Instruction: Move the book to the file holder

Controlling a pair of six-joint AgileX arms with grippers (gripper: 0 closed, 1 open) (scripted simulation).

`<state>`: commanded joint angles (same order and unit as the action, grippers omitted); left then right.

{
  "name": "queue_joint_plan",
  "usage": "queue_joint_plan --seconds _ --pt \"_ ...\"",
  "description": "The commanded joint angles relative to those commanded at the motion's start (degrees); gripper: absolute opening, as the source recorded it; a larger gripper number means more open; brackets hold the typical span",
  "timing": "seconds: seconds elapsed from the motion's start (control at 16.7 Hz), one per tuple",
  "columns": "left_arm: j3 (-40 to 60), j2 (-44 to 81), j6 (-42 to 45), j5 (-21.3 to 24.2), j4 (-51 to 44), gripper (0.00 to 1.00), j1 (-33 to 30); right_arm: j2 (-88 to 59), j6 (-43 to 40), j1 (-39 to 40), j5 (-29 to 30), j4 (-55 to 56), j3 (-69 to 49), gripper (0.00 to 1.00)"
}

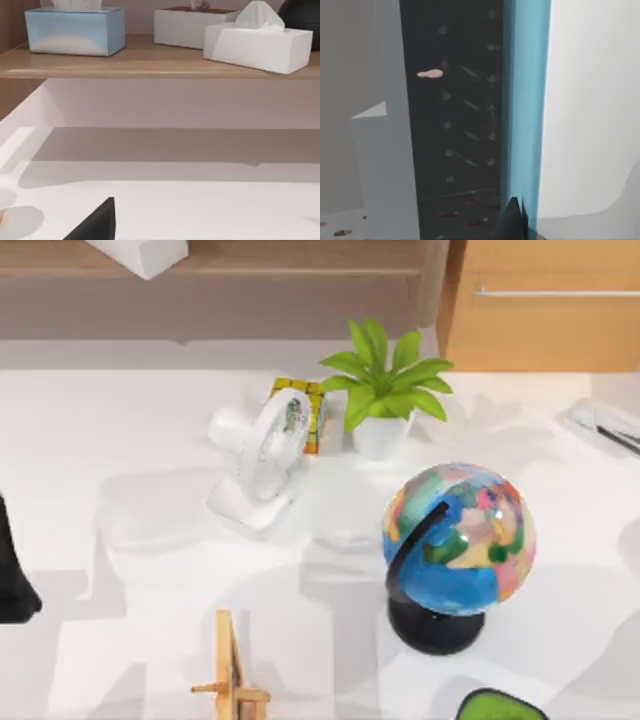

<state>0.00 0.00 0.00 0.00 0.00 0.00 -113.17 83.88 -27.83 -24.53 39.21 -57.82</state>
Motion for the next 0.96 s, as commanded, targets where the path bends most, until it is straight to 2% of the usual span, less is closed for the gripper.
queue_joint_plan --seconds 0.6,0.96 --pt "0.0 0.0 0.0 0.0 0.0 1.0 0.0 0.0 0.0 0.0 0.0 0.0 0.0 0.98" --pt "0.0 0.0 0.0 0.0 0.0 1.0 0.0 0.0 0.0 0.0 0.0 0.0 0.0 1.0"
